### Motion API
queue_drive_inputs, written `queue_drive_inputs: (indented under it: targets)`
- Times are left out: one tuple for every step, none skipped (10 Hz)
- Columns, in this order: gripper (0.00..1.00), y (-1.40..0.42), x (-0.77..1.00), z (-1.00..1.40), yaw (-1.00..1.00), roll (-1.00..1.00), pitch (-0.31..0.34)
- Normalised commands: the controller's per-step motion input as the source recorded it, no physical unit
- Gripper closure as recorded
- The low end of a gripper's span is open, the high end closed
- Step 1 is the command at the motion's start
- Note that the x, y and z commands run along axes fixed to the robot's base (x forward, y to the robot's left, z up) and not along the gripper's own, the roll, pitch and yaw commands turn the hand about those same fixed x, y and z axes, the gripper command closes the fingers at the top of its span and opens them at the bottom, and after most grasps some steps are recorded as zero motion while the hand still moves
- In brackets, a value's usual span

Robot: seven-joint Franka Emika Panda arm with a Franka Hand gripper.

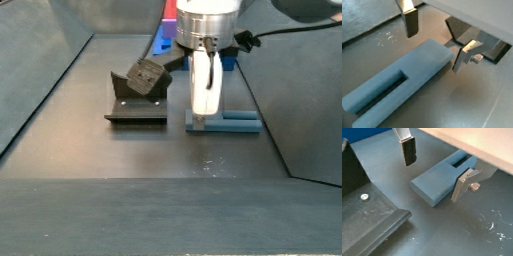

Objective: Pick up the square-circle object. Move up. Rotate the square-circle object. Place the square-circle object on the fixture. Regrasp the square-circle object. Move to above the board. Insert the square-circle object.
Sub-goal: Pick up the square-circle object.

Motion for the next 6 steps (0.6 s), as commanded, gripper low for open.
queue_drive_inputs:
  targets:
    - [0.0, 0.06, -0.05, -0.23, 0.0, -0.43, -0.171]
    - [0.0, 0.06, -0.03, -0.27, -0.01, -0.42, -0.166]
    - [0.0, 0.03, 0.0, -0.33, -0.09, -0.34, -0.054]
    - [0.0, -0.06, 0.0, 0.0, 0.0, 0.0, 0.0]
    - [0.0, 0.0, 0.04, 0.0, -0.07, -0.38, 0.006]
    - [0.0, -0.09, 0.09, 0.0, -0.14, -0.5, 0.054]
